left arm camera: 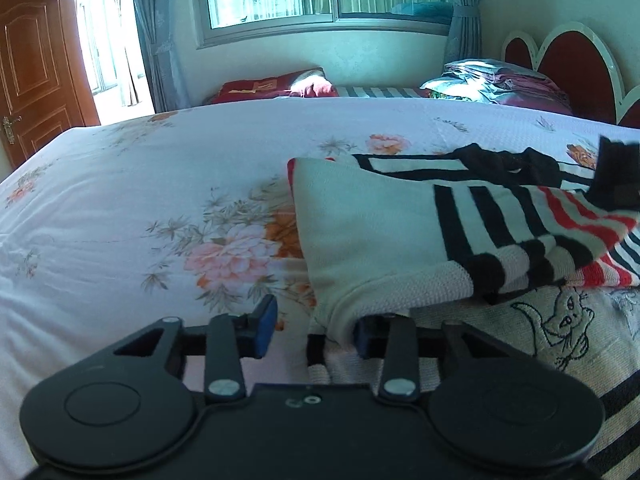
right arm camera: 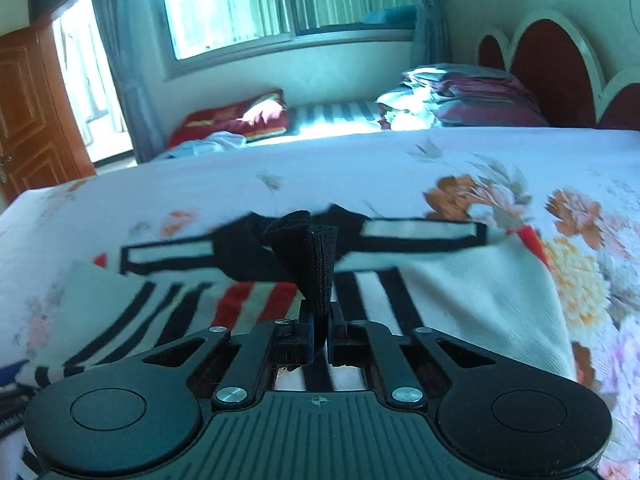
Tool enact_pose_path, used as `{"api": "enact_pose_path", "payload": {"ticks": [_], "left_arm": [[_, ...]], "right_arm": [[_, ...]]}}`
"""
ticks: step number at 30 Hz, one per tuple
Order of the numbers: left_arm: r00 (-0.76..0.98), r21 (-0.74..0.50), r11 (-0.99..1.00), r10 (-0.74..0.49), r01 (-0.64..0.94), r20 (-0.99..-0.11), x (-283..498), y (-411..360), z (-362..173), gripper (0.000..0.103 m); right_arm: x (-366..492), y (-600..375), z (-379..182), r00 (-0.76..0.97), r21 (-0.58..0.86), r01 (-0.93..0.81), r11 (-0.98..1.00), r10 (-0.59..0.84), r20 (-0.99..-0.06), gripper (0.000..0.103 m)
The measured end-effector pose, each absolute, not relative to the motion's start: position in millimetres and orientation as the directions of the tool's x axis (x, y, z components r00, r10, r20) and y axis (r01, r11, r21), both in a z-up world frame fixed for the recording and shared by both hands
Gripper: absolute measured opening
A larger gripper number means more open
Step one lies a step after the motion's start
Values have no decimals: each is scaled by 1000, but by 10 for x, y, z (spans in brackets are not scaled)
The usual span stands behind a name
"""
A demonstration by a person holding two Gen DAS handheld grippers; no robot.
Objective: Fold small clothes
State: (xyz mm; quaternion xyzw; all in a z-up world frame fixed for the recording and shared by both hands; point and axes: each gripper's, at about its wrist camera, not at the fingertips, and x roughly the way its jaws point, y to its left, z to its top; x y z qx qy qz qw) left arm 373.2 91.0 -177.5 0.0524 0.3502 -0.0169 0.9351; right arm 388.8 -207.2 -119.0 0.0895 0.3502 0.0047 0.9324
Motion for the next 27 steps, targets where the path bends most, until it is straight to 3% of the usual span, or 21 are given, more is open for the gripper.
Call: {"api": "enact_pose_path", "payload": {"ticks": [2, 6, 8, 10, 15, 22, 23, 25, 27], "left_arm": [[750, 85, 993, -5, 81, -661, 3739, 881, -1782, 19], [746, 103, 989, -11, 107, -666, 3724, 873, -1752, 17], [754, 126, 987, 10, 97, -657, 3710, 886, -1711, 32], [756, 173, 980, 37, 102, -654, 3720, 872, -1730, 36], [747, 181, 977, 40, 109, -664, 3738, 872, -1767, 34], [736, 160, 981, 28, 109, -676, 3764, 907, -1805, 32], [735, 158, 981, 26, 111, -678, 3766, 904, -1806, 31], [734, 160, 981, 26, 113, -678, 3767, 897, -1816, 31], [732, 155, 981, 24, 112, -681, 3772, 899, -1818, 30]], "right_arm": [[3857, -2135, -1284, 730, 176, 75, 982, 66, -680, 5], [3738, -2228, -1399, 700, 203, 88, 975, 84, -709, 5], [3687, -2257, -1391, 693, 221, 68, 973, 114, -712, 6], [3671, -2327, -1393, 685, 256, 70, 964, 140, -715, 7], [3629, -2496, -1343, 691, 331, 124, 936, 158, -705, 26], [3558, -2641, -1326, 697, 386, 156, 909, 175, -695, 26], [3543, -2656, -1327, 697, 386, 161, 908, 172, -696, 25], [3525, -2639, -1333, 690, 349, 154, 925, 152, -708, 2], [3503, -2628, -1360, 678, 331, 151, 931, 146, -721, 2]]}}
